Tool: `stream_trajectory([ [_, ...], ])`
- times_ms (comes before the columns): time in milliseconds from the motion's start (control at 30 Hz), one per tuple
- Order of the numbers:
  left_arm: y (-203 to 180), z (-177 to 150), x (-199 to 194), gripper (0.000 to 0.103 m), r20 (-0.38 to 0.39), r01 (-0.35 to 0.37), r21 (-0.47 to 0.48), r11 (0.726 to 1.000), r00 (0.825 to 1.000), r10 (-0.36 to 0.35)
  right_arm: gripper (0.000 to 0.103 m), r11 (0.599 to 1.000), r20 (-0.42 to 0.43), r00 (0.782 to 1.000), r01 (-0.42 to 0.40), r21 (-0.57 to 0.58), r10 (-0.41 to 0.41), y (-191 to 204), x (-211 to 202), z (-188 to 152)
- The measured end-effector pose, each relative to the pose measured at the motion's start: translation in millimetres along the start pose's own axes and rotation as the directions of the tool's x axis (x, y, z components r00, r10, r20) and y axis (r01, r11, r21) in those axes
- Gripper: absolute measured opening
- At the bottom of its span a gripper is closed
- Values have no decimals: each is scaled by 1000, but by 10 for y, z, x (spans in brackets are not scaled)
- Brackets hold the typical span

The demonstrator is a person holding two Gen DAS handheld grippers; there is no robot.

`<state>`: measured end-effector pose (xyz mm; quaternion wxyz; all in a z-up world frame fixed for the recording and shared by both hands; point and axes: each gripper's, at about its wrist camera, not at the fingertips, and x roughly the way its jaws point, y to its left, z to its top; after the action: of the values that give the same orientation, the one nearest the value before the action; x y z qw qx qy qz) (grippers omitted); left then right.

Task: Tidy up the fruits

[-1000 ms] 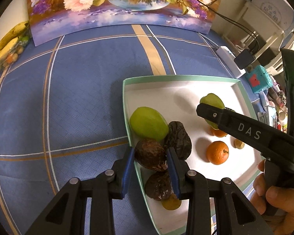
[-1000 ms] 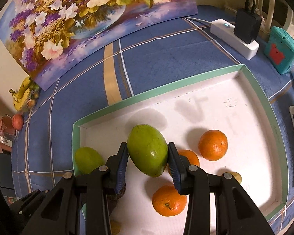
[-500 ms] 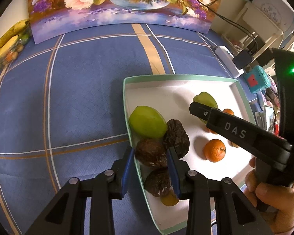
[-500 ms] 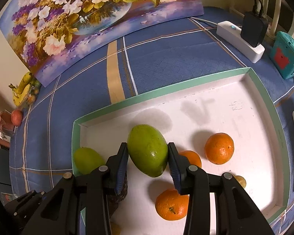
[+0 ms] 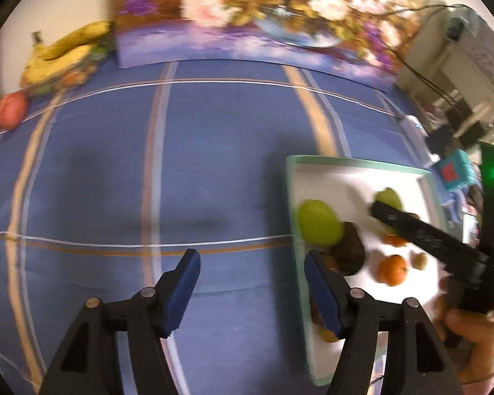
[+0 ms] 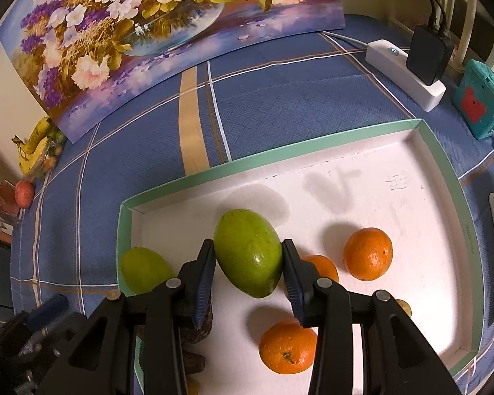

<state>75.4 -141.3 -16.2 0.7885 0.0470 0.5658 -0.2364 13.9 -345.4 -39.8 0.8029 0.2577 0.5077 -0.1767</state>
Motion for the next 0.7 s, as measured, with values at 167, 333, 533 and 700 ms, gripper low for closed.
stream_trajectory([
  [167, 294, -64, 50, 87, 26, -83, -59, 995, 996, 85, 42, 1000, 0, 1000, -2, -2, 2, -4, 0, 2],
  [333, 505, -165, 121, 93, 25, -110, -102, 989, 993, 113, 42, 1000, 0, 1000, 8, -15, -8, 18, -4, 1],
  [533, 639, -254, 36, 103, 67, -116, -148, 982, 990, 127, 42, 999, 8, 1000, 29, -37, -28, 48, 3, -15],
  [700, 700, -409, -147, 103, 107, -106, -176, 979, 986, 126, 51, 999, 16, 1000, 26, -26, -25, 60, -68, -87],
])
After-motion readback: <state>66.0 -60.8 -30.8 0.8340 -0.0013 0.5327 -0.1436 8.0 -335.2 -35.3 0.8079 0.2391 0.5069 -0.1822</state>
